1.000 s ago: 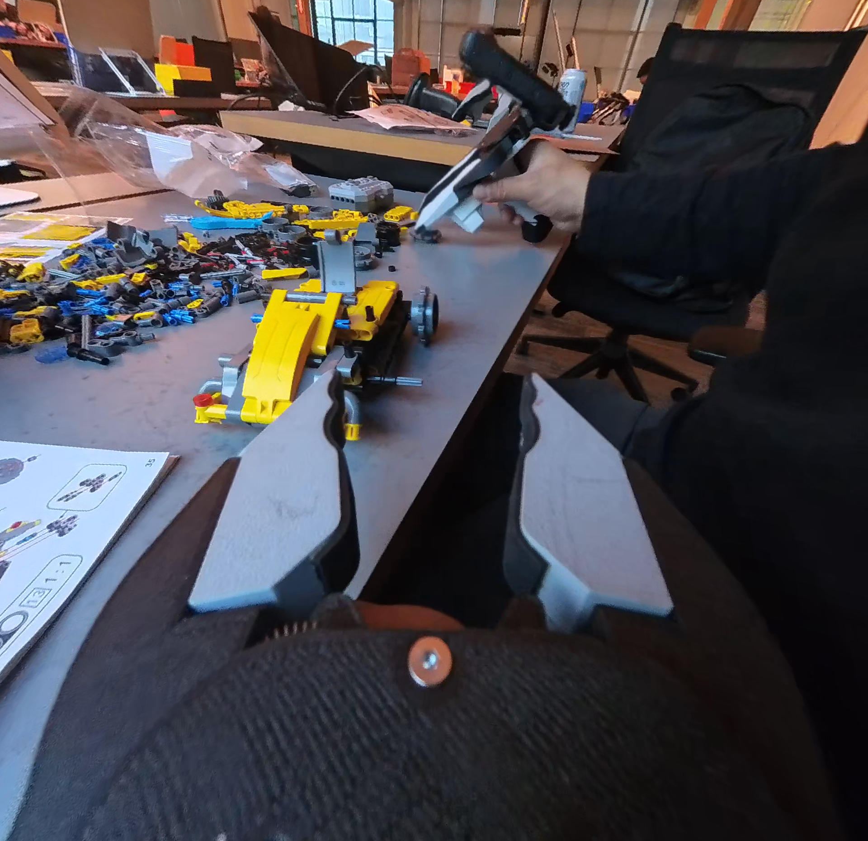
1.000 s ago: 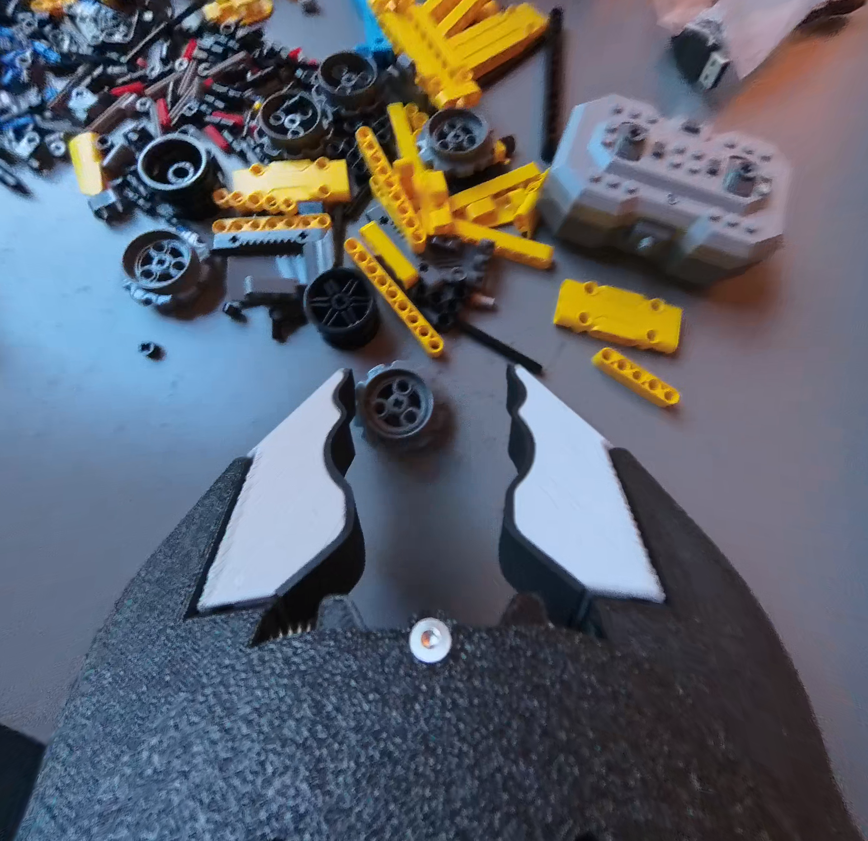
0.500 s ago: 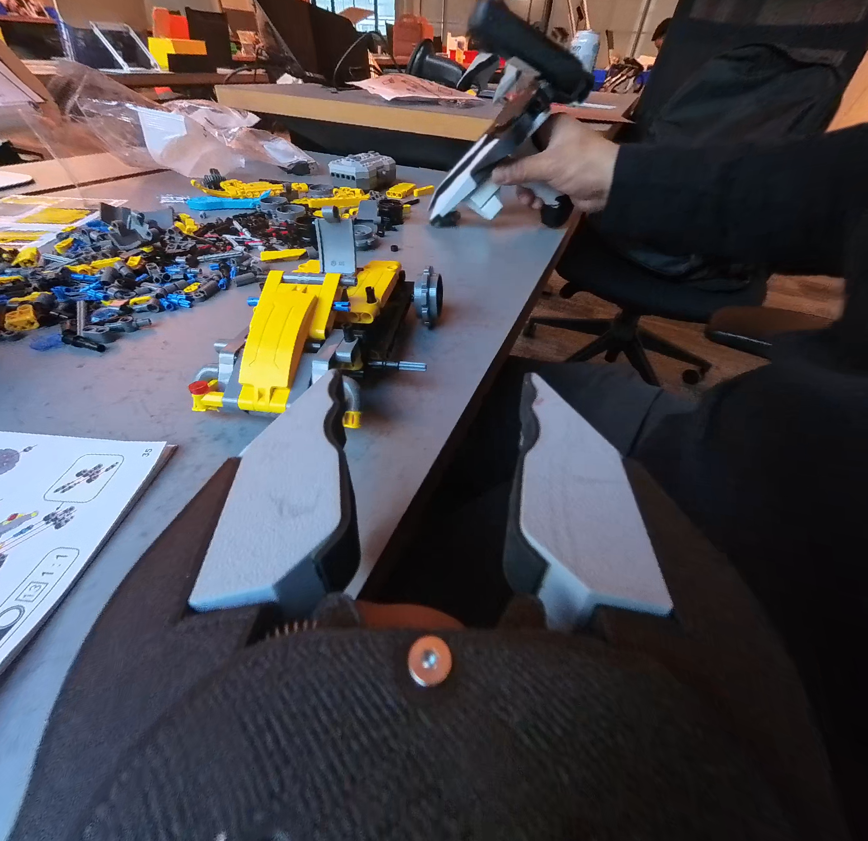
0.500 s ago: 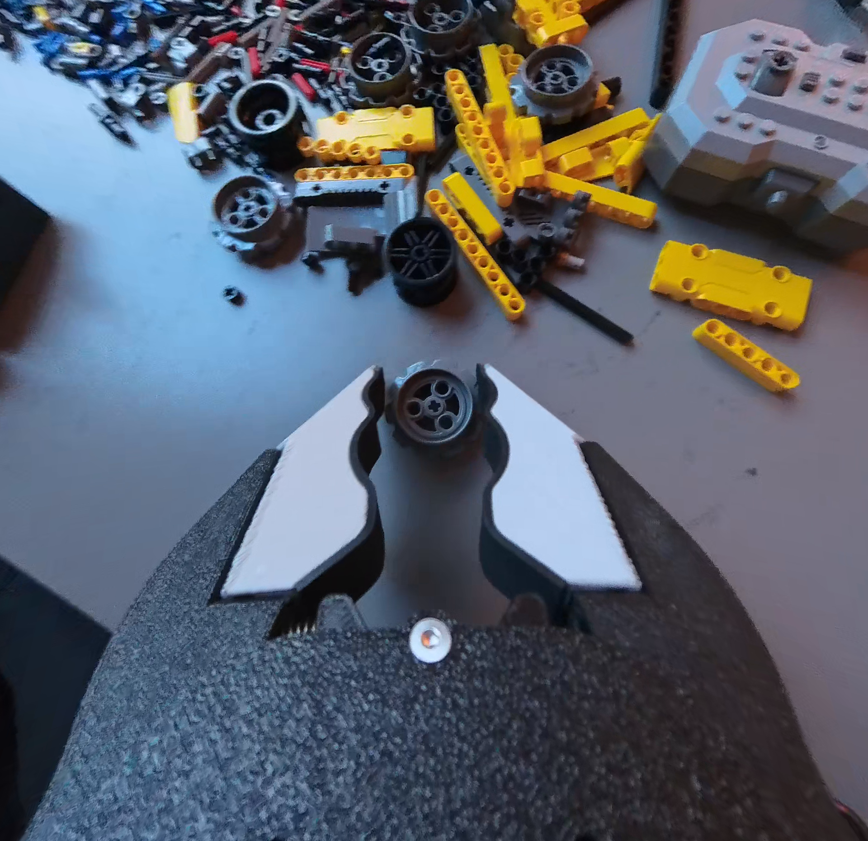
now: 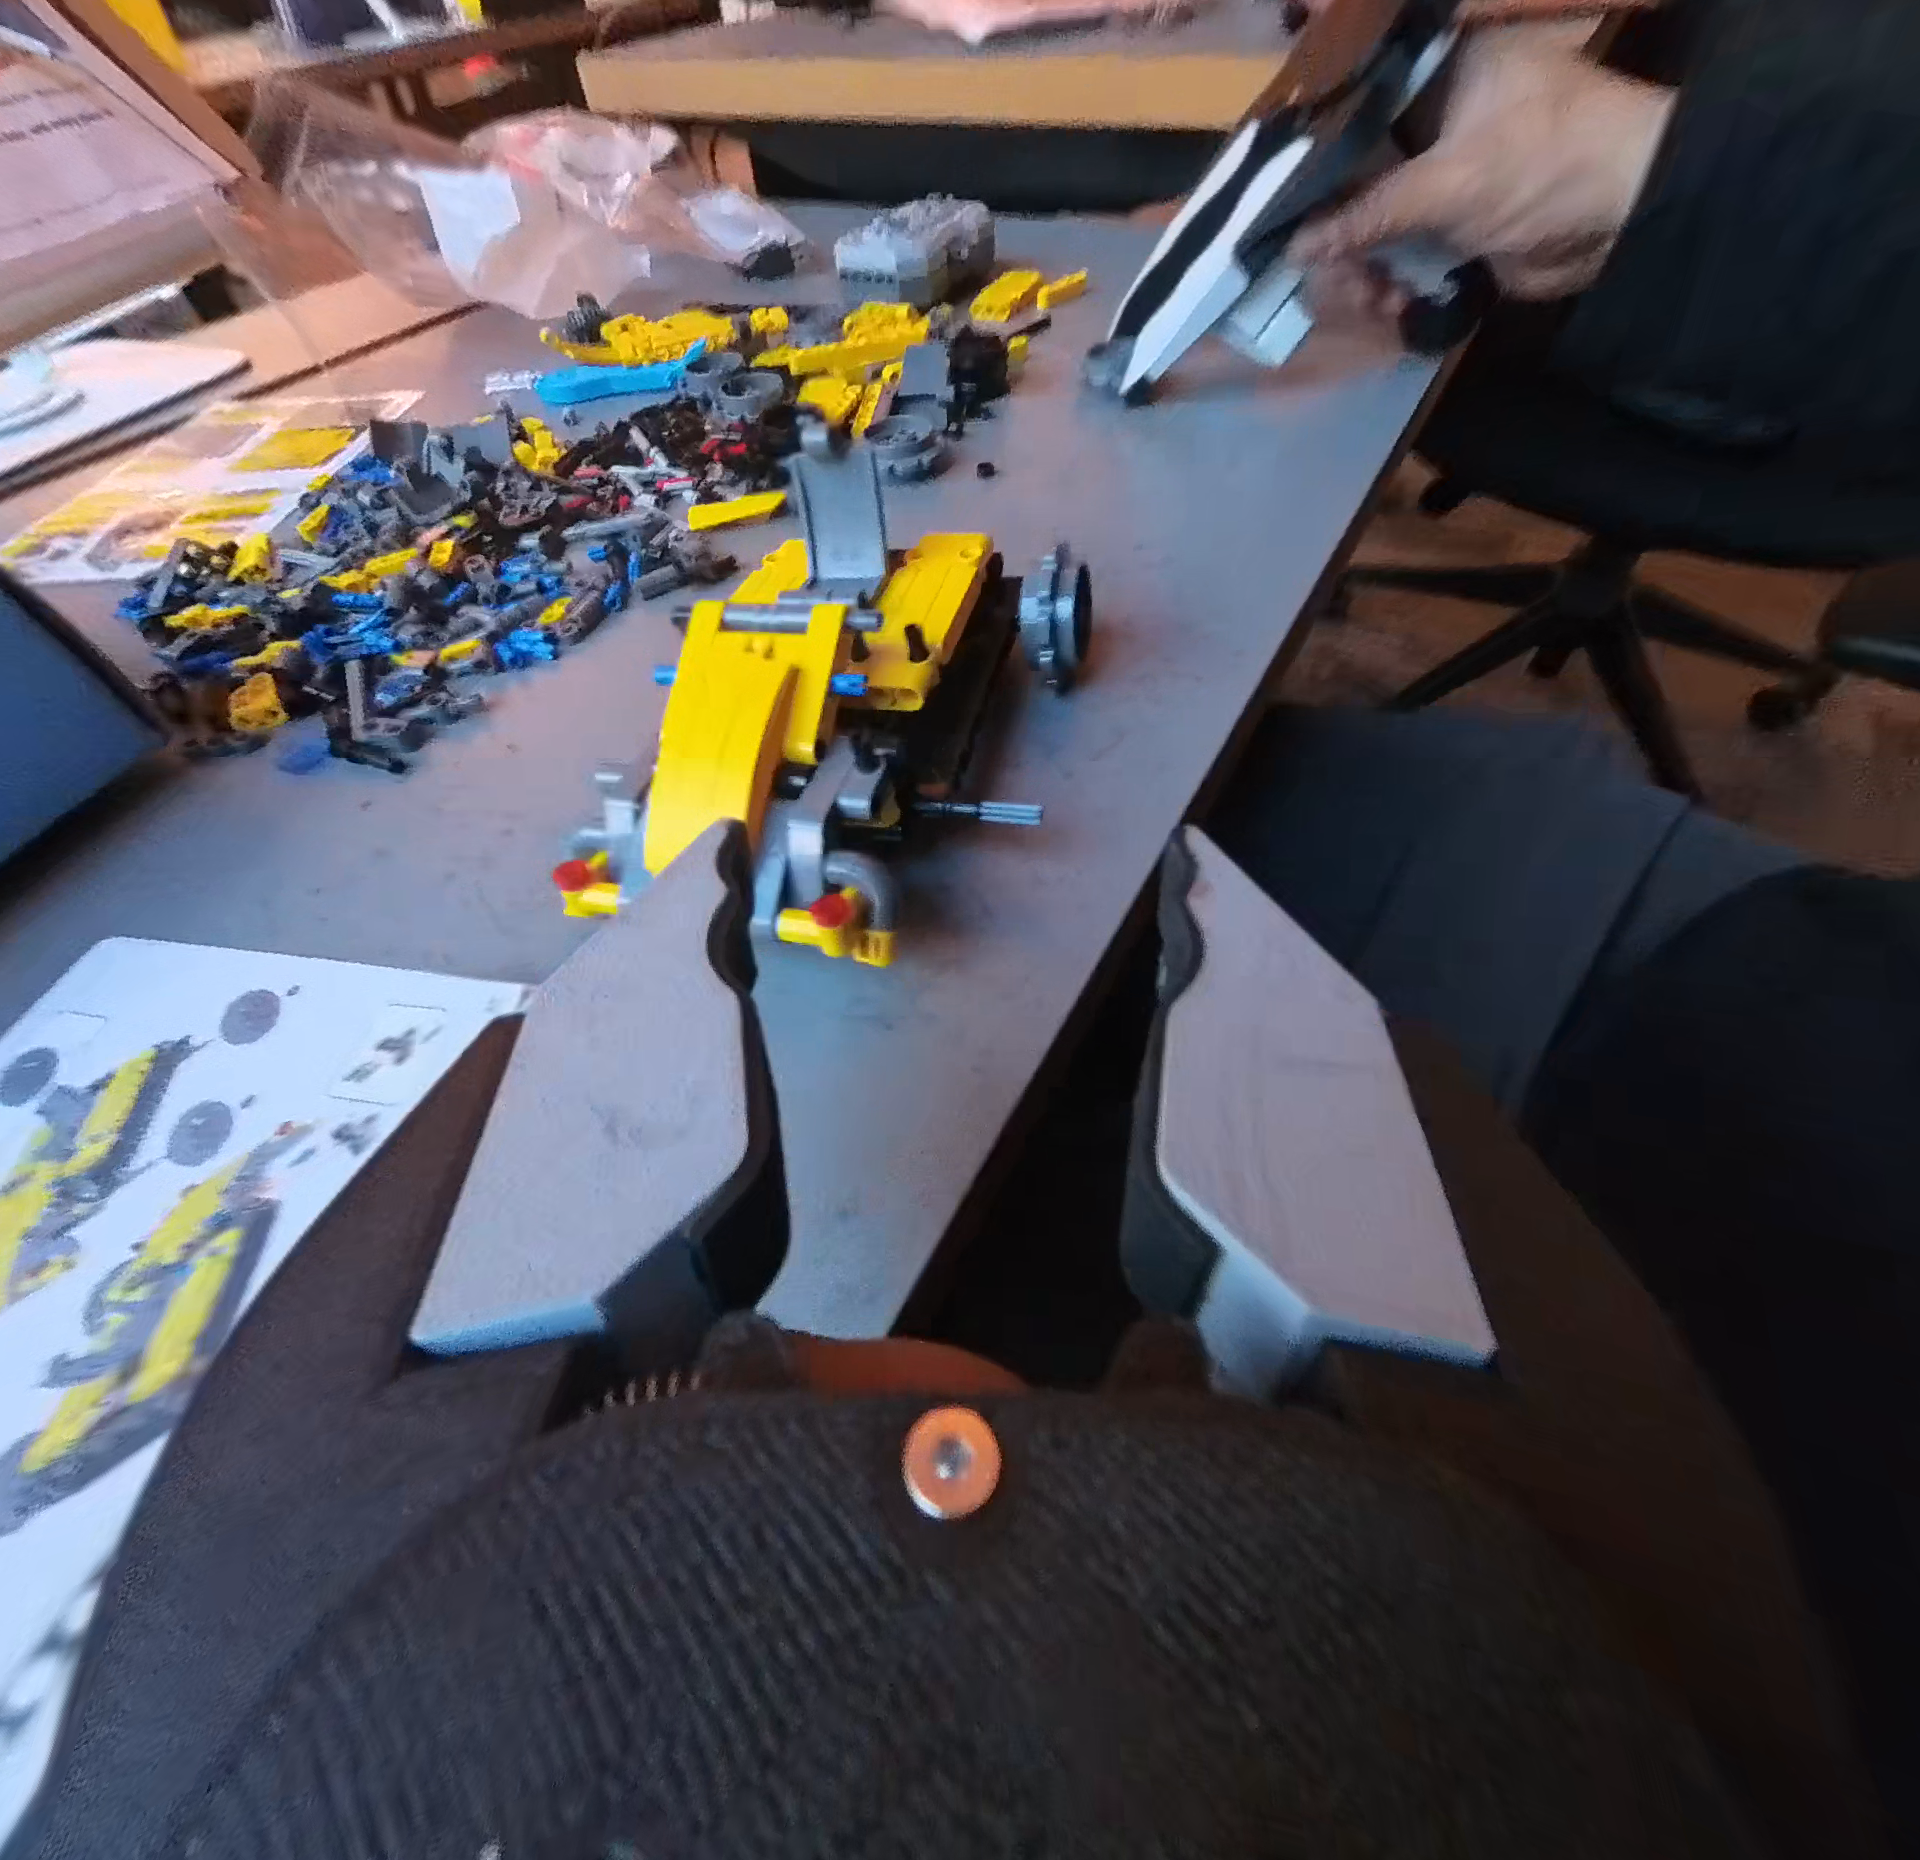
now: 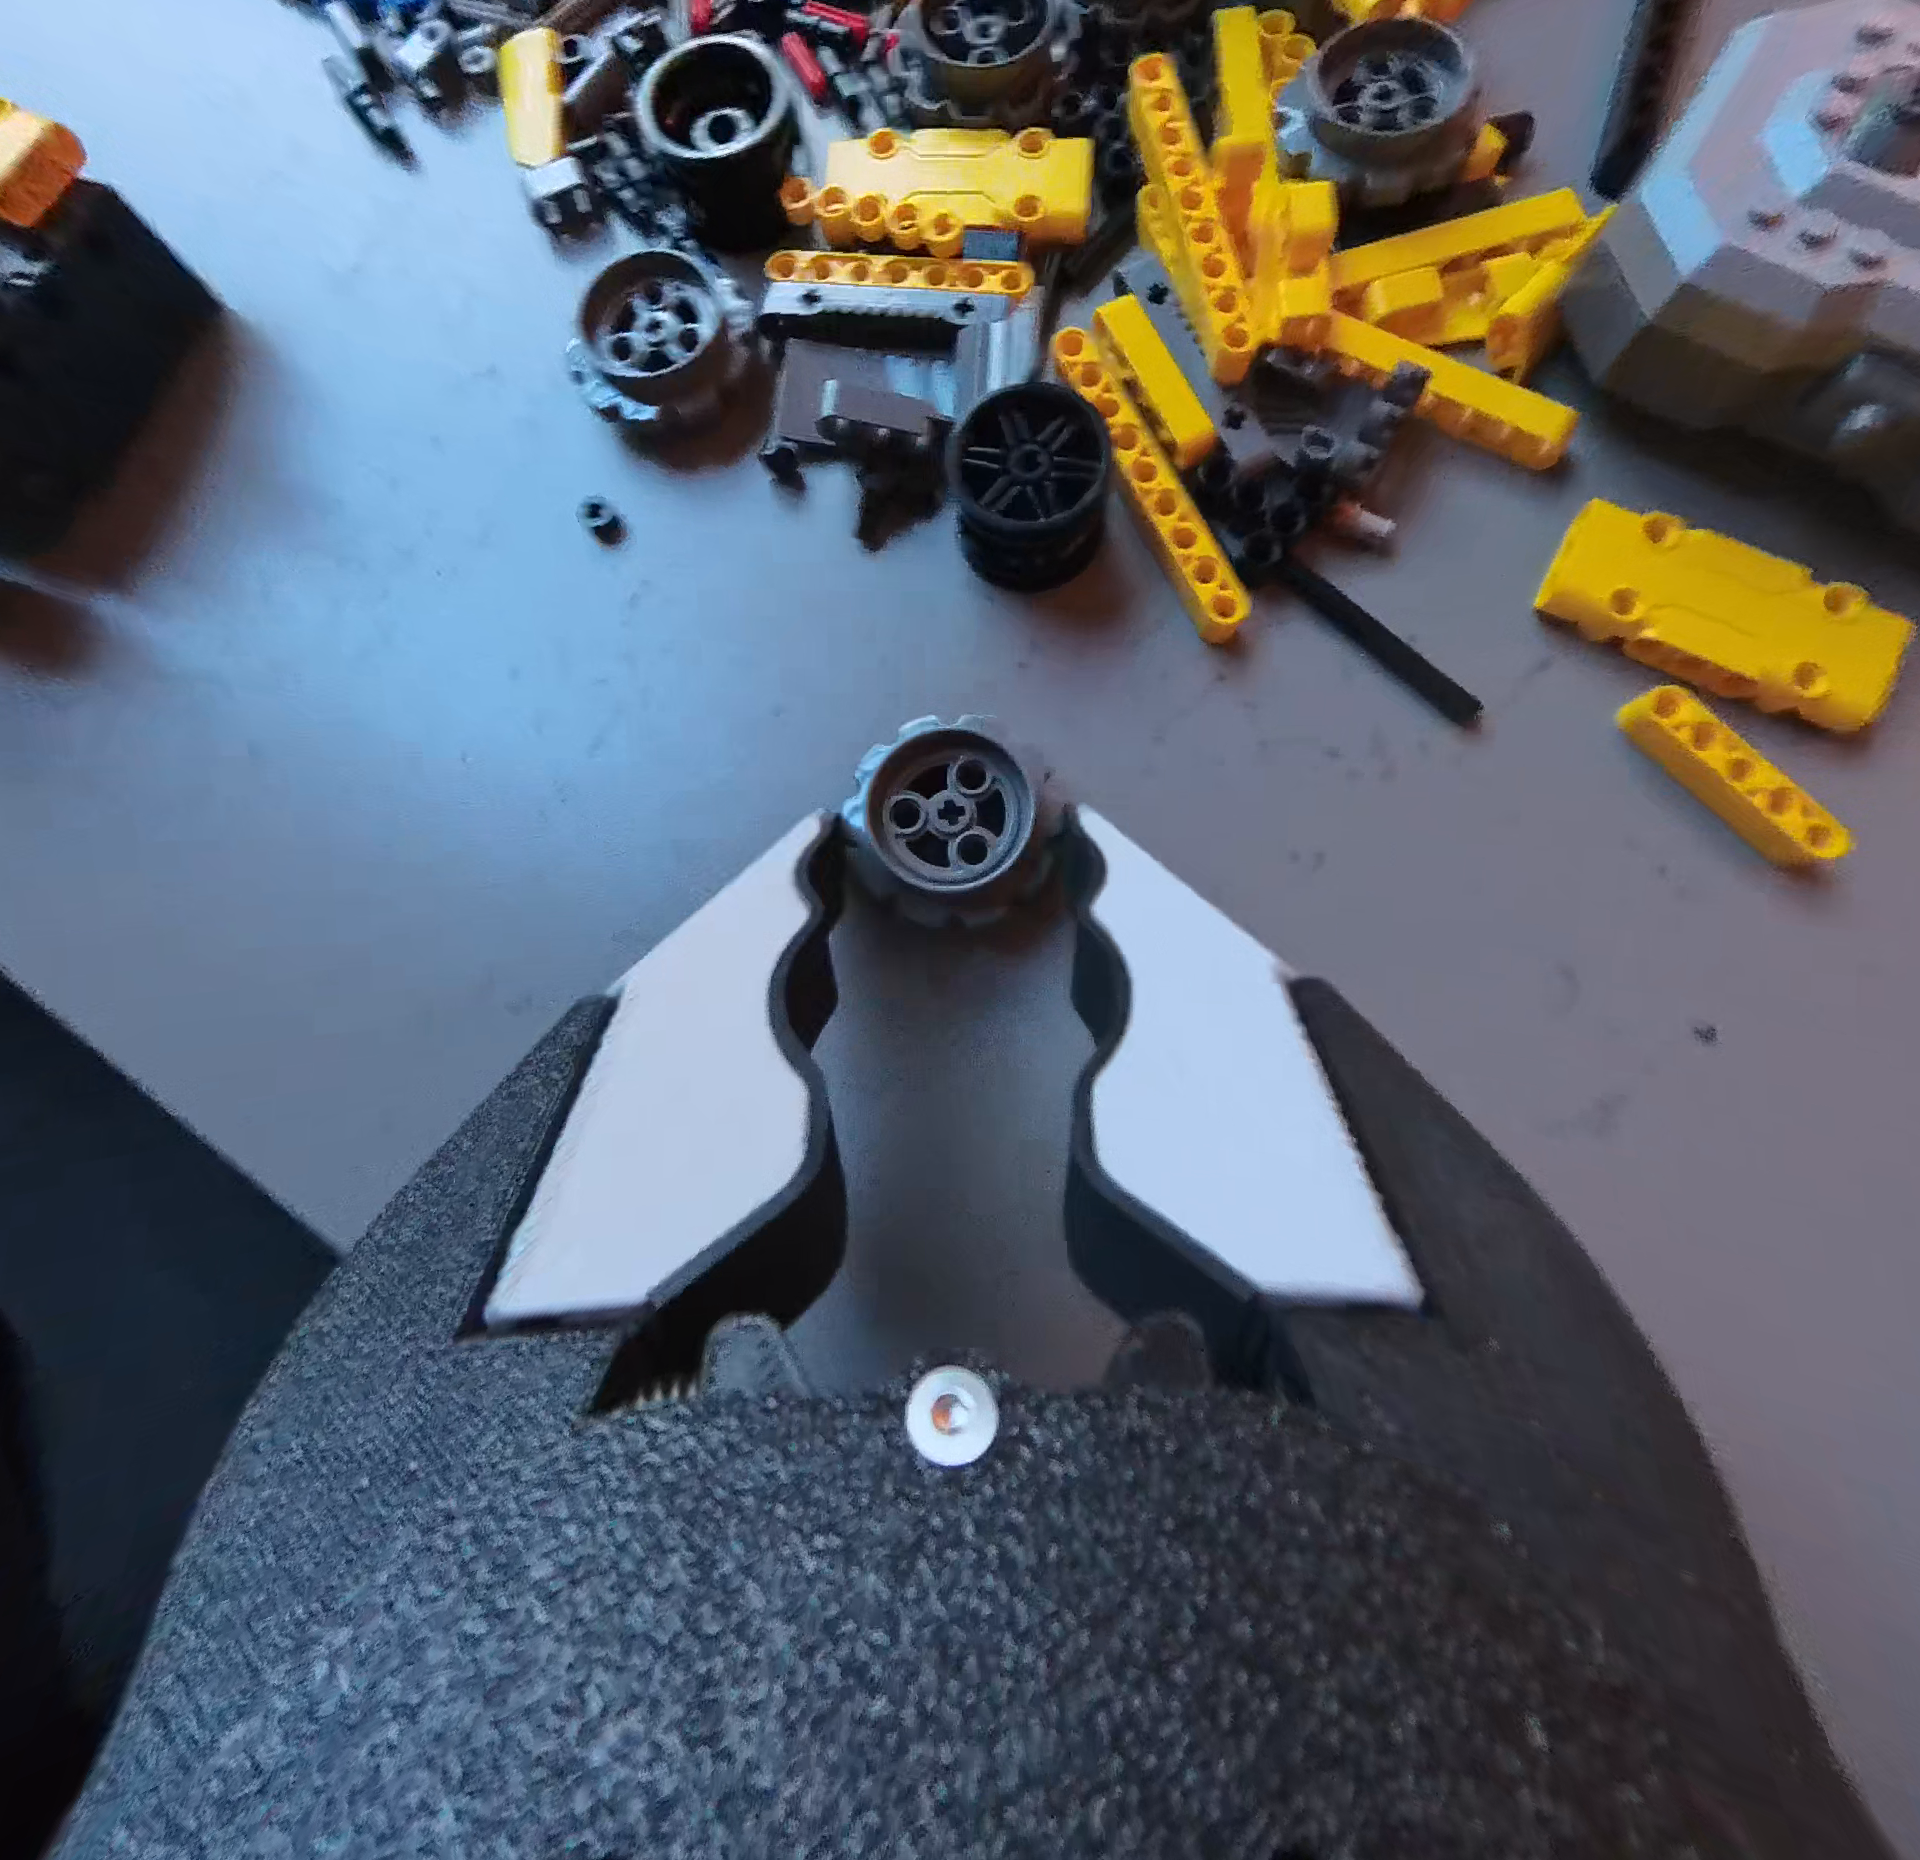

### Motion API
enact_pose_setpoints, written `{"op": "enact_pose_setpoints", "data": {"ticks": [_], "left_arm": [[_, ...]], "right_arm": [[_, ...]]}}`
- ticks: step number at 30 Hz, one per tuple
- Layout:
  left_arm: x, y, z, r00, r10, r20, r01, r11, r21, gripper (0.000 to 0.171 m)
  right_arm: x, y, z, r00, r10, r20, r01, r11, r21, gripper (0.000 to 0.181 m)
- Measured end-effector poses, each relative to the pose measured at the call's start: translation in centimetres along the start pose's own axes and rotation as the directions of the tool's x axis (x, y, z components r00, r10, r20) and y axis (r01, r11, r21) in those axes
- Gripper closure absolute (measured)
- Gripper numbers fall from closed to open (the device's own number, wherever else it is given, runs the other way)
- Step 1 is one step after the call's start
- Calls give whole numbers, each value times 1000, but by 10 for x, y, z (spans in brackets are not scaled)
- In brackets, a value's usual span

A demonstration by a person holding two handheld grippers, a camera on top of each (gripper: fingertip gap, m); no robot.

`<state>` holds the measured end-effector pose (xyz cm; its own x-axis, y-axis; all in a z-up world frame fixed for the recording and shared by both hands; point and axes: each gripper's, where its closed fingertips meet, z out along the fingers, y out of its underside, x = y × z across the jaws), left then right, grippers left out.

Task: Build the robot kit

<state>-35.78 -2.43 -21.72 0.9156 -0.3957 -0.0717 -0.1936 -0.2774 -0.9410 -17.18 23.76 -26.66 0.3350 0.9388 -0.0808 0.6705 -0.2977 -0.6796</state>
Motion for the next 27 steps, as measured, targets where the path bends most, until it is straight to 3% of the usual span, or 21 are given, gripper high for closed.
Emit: {"op": "enact_pose_setpoints", "data": {"ticks": [5,8,11,15,17,20,24,27], "left_arm": [[-33,10,-5,983,122,136,-98,981,-167,99],[-28,13,-5,991,108,84,-88,974,-208,103],[2,-8,-3,994,110,8,-107,983,-148,106],[59,-17,6,946,311,-91,-318,945,-77,127],[78,-9,11,910,391,-135,-401,914,-59,136],[88,-8,9,890,432,-149,-440,898,-25,131],[97,-4,3,828,540,-152,-542,840,33,149],[93,7,6,763,634,-124,-639,769,-2,157]], "right_arm": [[-69,-12,-17,986,-42,161,30,997,76,140],[-133,-7,-20,945,-79,317,64,996,58,140],[-203,-2,-20,875,-140,464,129,990,55,140],[-280,-1,-18,737,-145,660,147,988,53,140],[-298,0,-11,702,-134,700,149,988,40,140],[-313,4,-7,673,-136,727,172,985,25,140],[-318,3,-9,638,-97,764,138,990,11,140],[-324,3,-14,583,-74,809,128,992,-1,140]]}}
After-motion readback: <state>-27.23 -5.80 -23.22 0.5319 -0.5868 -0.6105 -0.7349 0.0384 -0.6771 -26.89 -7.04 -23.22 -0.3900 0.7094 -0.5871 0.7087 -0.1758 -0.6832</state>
